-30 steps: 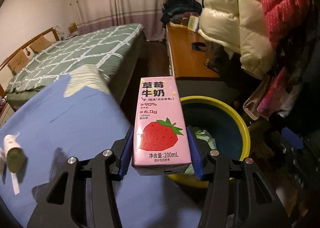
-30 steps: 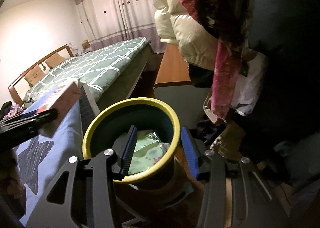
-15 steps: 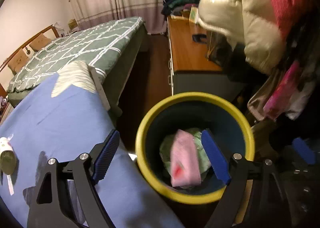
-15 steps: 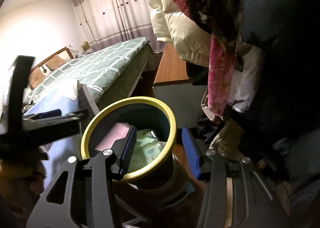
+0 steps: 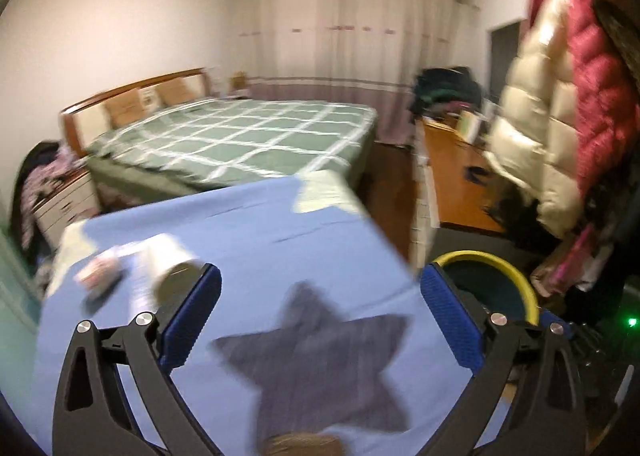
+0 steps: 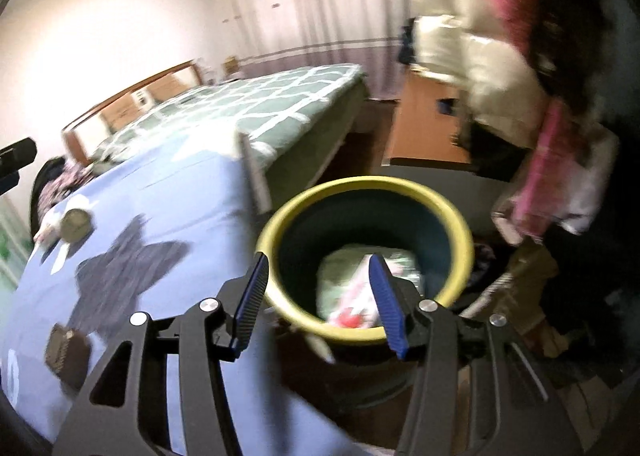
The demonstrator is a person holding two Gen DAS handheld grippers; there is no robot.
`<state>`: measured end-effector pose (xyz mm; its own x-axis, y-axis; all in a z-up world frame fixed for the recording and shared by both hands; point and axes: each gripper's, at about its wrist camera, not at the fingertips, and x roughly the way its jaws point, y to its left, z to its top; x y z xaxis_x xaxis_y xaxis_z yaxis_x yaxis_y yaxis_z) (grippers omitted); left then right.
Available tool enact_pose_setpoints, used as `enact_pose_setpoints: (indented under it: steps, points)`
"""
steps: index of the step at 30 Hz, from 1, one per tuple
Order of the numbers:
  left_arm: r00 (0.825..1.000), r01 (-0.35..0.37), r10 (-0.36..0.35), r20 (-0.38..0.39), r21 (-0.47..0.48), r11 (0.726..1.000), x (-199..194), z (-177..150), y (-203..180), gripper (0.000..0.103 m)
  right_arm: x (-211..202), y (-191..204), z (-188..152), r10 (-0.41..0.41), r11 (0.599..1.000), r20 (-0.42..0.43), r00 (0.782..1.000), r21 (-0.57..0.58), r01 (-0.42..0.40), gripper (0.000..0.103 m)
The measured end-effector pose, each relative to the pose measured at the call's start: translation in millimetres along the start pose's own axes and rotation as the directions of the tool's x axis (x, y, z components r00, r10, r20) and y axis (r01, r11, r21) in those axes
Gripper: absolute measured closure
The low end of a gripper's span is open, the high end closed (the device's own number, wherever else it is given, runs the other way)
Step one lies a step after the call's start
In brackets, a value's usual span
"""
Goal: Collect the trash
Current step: 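Grasp the dark brown square container with the right gripper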
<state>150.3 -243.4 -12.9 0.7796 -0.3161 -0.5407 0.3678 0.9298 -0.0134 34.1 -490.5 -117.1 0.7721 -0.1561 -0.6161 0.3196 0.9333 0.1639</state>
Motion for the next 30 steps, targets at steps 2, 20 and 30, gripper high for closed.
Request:
enact_pose_setpoints:
  steps: [2, 20, 30]
  points:
    - [0.998, -0.059, 0.059, 0.002, -0.041, 0.997, -15, -10, 36, 0.005, 1, 21, -1, 0.034, 0.999, -0.010, 0.999, -0.037, -0.034, 0.053]
    - [0.962, -0.265, 0.273, -0.013, -0.279, 0.923, -87, -85, 195, 0.005, -18, 175, -52, 0.319, 0.883, -0.140, 0.937, -0.316, -0.347, 0.034]
    - [0.963, -0.261, 0.268, -0.013, -0.261, 0.929, -86, -85, 176, 0.005, -6, 206, -76, 0.324, 0.848, -0.209, 0.923, -0.369, -0.381, 0.029]
